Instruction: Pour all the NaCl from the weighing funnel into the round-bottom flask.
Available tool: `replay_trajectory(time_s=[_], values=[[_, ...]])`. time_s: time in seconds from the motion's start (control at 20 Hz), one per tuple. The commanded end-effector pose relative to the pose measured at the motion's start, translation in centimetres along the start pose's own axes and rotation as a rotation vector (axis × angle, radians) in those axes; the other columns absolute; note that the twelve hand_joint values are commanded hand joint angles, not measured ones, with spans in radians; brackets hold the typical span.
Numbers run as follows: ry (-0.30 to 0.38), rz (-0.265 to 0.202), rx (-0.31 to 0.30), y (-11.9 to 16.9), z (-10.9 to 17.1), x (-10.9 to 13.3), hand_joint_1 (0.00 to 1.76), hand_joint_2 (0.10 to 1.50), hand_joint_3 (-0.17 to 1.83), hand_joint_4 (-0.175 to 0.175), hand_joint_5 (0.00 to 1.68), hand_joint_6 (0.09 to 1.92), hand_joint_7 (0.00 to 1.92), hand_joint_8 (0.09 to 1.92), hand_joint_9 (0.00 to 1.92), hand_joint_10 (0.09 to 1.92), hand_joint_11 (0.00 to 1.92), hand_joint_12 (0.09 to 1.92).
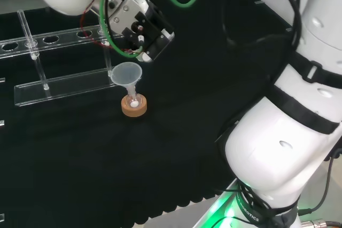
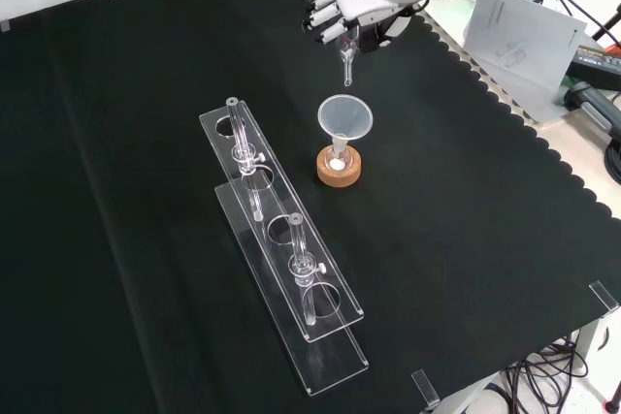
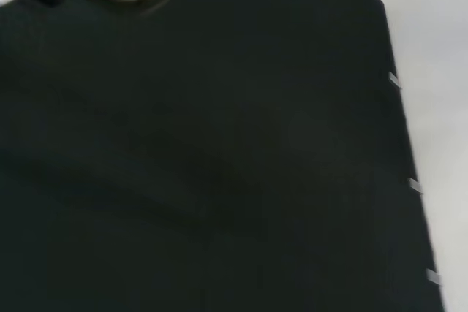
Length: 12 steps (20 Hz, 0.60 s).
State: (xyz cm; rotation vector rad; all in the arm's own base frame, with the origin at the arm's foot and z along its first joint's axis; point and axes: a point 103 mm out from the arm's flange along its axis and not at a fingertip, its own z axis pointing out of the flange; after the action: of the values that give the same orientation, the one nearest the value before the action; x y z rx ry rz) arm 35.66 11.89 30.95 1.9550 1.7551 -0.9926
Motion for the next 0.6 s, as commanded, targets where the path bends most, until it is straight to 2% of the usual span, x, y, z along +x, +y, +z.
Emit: replay_trajectory(time_s=[0.05, 0.6], values=[[0.187, 0.01, -0.03, 0.1, 2.0, -1.8, 1.09, 0.74, 0.6, 0.175, 1.15, 0.87, 0.59, 0.67, 0.91, 0.37, 0.71, 1.12], [0.304, 0.017, -0.043, 1.4, 3.5, -3.9, 1.09, 0.74, 0.6, 0.175, 1.15, 0.87, 0.58, 0.67, 0.91, 0.37, 0.71, 1.11]])
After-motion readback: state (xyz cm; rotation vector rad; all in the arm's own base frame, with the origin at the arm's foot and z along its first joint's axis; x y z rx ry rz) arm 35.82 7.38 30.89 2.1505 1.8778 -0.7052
